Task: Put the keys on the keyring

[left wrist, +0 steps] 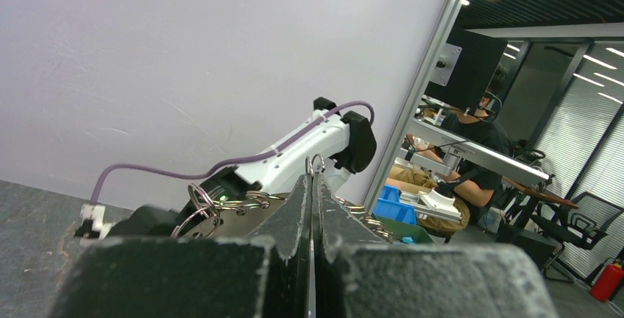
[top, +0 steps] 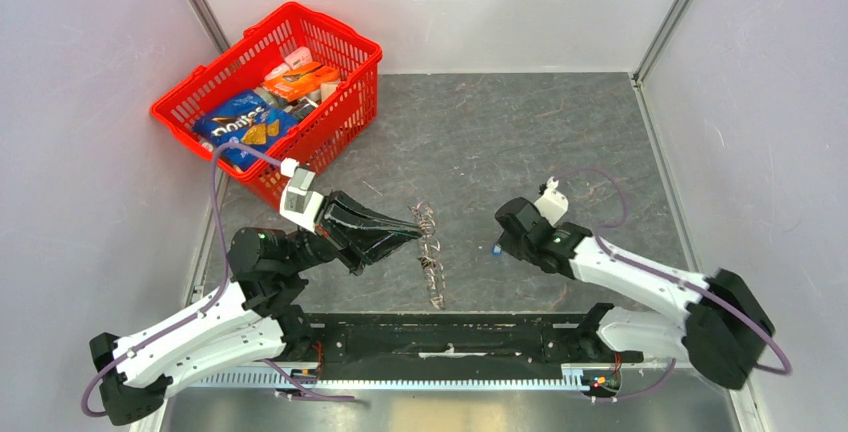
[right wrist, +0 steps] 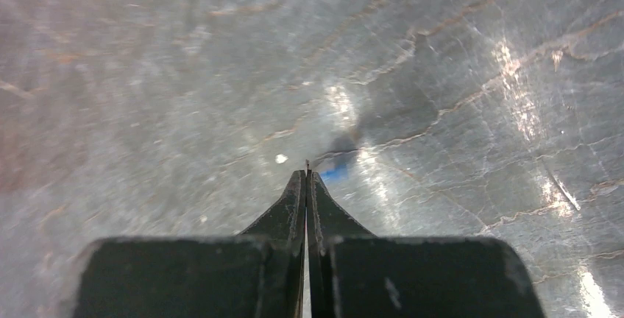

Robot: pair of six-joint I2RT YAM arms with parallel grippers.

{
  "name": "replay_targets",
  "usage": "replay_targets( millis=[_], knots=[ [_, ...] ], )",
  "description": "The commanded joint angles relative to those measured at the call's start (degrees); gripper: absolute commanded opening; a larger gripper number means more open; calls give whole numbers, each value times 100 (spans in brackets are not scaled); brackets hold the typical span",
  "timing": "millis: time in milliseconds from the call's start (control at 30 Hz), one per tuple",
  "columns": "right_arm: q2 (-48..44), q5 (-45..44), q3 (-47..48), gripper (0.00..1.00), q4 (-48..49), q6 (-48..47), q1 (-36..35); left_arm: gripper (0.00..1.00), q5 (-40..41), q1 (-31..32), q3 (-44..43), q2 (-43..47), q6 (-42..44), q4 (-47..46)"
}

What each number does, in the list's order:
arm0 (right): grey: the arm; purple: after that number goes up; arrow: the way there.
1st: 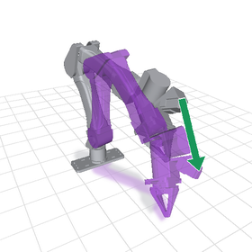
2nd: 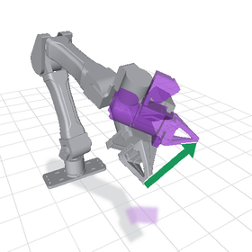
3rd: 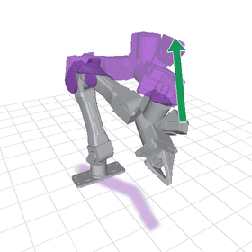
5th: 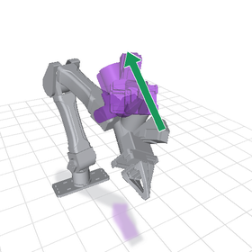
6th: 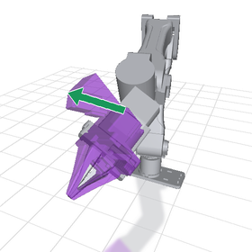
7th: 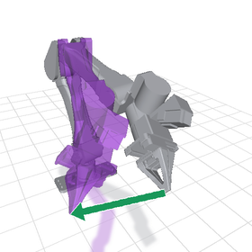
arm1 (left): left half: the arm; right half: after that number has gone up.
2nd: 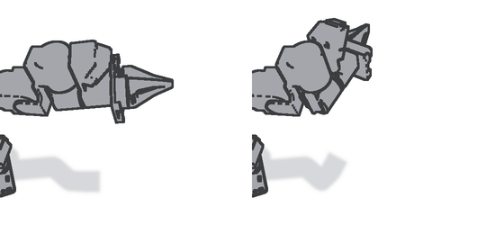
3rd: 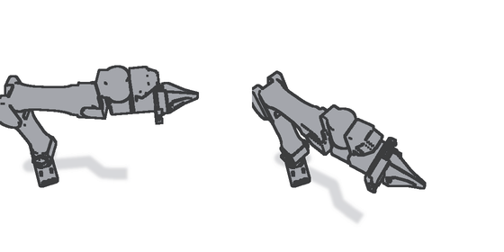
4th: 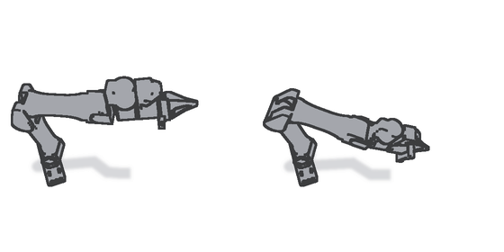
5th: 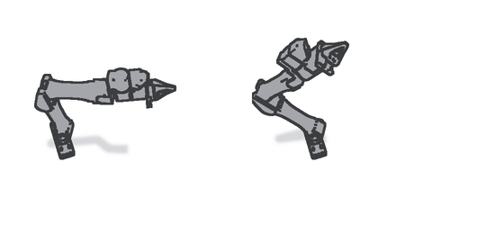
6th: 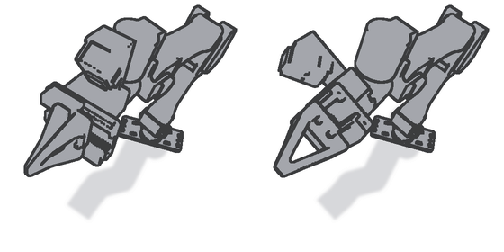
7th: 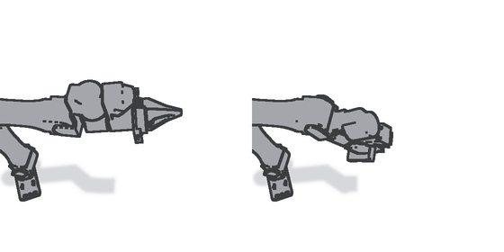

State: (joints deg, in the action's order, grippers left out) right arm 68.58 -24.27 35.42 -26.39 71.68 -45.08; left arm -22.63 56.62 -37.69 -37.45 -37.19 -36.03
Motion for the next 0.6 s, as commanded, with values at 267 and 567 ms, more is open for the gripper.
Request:
replay_targets(
  millis=[267, 567],
  knots=[
    [-1898, 571, 1259, 0, -292, -3050, 27, 2, 84, -3, -63, 102, 201, -235],
    [-1830, 2491, 2885, 0, -968, -4867, 26, 2, 218, -2, -101, 137, 298, 9]
  ],
)
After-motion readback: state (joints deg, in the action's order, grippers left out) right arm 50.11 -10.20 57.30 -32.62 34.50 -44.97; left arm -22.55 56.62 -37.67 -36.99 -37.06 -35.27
